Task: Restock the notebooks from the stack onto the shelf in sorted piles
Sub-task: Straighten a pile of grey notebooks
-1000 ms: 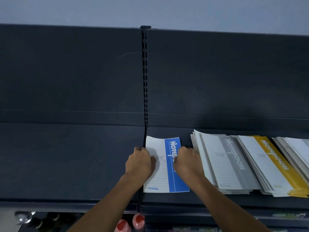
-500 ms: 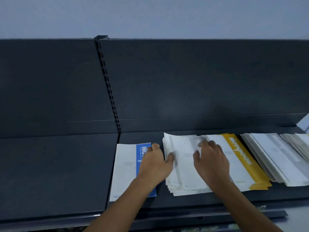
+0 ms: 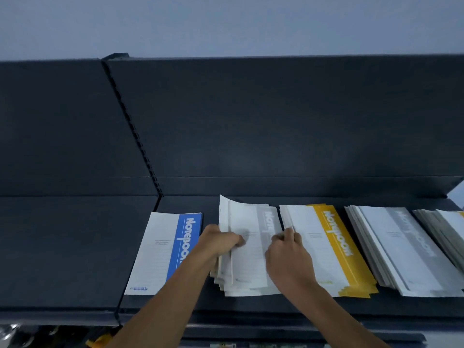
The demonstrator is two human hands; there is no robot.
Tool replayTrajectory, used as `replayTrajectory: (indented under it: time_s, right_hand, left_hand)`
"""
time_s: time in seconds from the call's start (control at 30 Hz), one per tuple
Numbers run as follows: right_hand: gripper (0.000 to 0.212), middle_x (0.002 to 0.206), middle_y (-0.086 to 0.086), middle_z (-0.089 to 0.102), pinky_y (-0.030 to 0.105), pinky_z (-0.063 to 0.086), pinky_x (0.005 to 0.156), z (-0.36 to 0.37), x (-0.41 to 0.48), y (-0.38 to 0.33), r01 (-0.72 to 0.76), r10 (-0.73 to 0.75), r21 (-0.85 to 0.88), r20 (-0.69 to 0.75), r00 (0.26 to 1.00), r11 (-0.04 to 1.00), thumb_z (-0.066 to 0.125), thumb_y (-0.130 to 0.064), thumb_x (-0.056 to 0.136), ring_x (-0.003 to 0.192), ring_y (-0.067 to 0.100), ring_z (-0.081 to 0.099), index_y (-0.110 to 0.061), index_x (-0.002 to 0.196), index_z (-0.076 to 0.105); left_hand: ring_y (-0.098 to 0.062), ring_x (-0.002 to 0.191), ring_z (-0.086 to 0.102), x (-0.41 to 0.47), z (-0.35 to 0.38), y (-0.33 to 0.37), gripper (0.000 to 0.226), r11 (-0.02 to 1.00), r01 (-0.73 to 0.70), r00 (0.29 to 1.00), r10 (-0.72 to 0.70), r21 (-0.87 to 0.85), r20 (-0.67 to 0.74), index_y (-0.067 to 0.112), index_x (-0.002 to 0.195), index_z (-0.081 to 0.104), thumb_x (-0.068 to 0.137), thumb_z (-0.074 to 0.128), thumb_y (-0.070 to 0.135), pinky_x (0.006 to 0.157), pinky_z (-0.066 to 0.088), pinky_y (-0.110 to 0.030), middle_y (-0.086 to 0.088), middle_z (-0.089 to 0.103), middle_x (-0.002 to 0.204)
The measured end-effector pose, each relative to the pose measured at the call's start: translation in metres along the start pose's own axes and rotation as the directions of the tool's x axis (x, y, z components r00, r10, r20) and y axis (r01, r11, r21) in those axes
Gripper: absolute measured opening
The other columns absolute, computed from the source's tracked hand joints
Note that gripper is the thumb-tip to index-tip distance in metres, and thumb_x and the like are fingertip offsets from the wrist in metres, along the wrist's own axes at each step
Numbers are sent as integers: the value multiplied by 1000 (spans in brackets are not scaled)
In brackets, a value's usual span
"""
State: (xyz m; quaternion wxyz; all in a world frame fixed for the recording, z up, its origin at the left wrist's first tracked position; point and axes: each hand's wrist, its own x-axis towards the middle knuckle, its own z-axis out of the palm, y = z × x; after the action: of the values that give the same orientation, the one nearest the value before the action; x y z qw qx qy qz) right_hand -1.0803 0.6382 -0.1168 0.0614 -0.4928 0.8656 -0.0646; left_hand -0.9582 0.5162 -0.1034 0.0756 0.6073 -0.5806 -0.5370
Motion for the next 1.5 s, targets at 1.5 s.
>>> replayTrajectory:
  time_s: [1.5]
  right_hand:
    - [66,111,-18,59,9,52,69,-24,-16,-9,98,138,907,-167,976,410,74,-3,80,103,-5,57,-40,122,39]
  left_hand:
    - [-3,116,58,-37,-8,-16,89,663,-649,739,666,-374,-101,49,150,30,74,70,25,83,51,-12,17,62,129]
